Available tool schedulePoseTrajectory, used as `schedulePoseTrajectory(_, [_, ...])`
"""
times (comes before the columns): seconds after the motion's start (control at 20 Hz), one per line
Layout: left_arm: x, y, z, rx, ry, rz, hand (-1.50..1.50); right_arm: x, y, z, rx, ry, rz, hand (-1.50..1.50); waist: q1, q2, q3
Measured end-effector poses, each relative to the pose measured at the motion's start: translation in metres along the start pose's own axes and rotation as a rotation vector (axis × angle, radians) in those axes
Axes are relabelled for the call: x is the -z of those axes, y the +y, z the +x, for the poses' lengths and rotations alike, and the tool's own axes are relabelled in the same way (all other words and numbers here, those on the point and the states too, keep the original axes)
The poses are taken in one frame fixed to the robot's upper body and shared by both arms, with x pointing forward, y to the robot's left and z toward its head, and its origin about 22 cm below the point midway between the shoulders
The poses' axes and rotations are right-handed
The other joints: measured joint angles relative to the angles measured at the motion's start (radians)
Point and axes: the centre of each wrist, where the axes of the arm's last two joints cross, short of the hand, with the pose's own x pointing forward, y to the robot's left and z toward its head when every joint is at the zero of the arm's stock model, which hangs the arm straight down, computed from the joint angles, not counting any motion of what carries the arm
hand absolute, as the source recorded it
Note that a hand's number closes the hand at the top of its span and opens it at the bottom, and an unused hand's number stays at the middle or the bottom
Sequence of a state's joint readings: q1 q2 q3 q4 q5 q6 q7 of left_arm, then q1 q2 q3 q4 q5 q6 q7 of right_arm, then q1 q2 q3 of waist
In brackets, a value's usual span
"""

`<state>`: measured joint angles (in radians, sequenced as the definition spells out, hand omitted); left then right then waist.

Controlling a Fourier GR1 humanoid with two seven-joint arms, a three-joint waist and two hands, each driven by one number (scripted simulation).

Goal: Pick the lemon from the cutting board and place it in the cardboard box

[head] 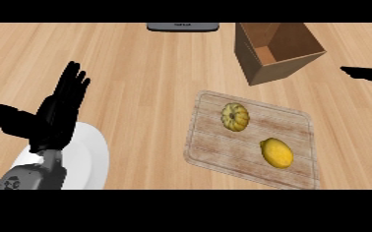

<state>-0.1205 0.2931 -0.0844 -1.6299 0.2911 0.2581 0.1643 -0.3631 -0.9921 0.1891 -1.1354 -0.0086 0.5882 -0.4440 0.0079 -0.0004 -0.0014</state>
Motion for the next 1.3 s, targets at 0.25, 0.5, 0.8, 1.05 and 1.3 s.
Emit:
schedulePoseTrajectory(0.25, [0.000, -0.001, 0.000, 0.001, -0.001, 0.007, 0.00, 0.015, 0.013, 0.029, 0.035, -0.029, 0.077, -1.50, -0.012, -0.002, 0.000])
schedulePoseTrajectory(0.5, [-0.005, 0.003, -0.002, 0.002, 0.000, 0.012, 0.00, 0.019, 0.033, 0.047, 0.046, -0.030, 0.106, -1.50, -0.012, -0.002, 0.001])
schedulePoseTrajectory(0.8, [-0.009, 0.006, 0.000, -0.001, 0.005, 0.004, 0.00, 0.022, 0.055, 0.064, 0.013, 0.033, 0.115, -1.50, -0.011, -0.002, 0.001])
schedulePoseTrajectory(1.05, [-0.003, 0.002, 0.000, -0.002, 0.001, 0.006, 0.00, 0.029, 0.073, 0.064, 0.037, 0.045, 0.128, -1.50, -0.010, 0.000, 0.001])
schedulePoseTrajectory(1.3, [-0.004, 0.005, 0.005, 0.000, 0.001, 0.005, 0.00, 0.036, 0.088, 0.061, 0.036, 0.067, 0.131, -1.50, -0.008, 0.000, 0.001])
